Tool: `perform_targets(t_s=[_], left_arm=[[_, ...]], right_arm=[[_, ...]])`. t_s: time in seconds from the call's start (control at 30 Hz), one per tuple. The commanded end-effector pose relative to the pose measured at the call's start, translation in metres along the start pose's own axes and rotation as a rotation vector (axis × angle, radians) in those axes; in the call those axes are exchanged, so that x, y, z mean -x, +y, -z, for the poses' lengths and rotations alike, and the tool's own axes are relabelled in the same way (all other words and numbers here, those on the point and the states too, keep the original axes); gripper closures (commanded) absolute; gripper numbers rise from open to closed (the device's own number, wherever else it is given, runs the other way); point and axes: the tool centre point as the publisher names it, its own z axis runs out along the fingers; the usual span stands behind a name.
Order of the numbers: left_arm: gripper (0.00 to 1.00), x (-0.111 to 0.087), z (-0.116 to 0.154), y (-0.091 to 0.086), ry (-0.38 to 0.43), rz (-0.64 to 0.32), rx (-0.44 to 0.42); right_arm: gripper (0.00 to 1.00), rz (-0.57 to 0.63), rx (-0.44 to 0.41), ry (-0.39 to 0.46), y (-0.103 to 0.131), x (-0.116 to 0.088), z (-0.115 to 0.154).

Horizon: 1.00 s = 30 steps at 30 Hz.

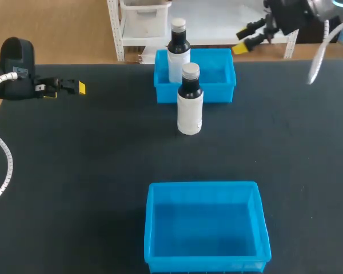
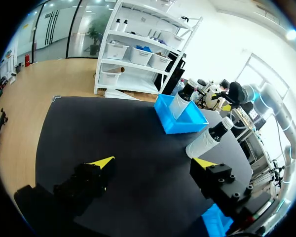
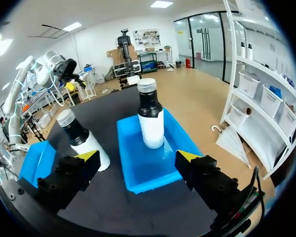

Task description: Pick up the bottle, and place it in the far bin if it is heavy, or in the near bin if it is light.

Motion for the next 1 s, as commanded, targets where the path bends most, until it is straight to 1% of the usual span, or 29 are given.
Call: perform_targets(t_s=[0.03, 0.3, 0.5, 0.8, 1.0], left_arm=[[0.0, 0.0, 0.0, 0.0, 0.0, 0.0, 0.0], [0.0, 0.0, 0.0, 0.0, 0.0, 0.0, 0.0], [0.0, 0.0, 0.0, 0.0, 0.0, 0.0, 0.0], [0.0, 0.0, 0.0, 0.0, 0.0, 0.0, 0.0], [0.0, 0.0, 0.0, 0.0, 0.0, 0.0, 0.0]], right_arm=[[0.0, 0.015, -0.268, -0.064, 0.073, -0.014, 0.024], [0.0, 0.064, -0.272, -0.089, 0.109, -0.022, 0.021], [0.0, 0.126, -0.259, -0.075, 0.13, -0.02, 0.003], [0.0, 0.156, -0.21, -0.063, 0.142, -0.013, -0.025], [0.0, 0.169, -0.173, -0.062, 0.143, -0.009, -0.039]])
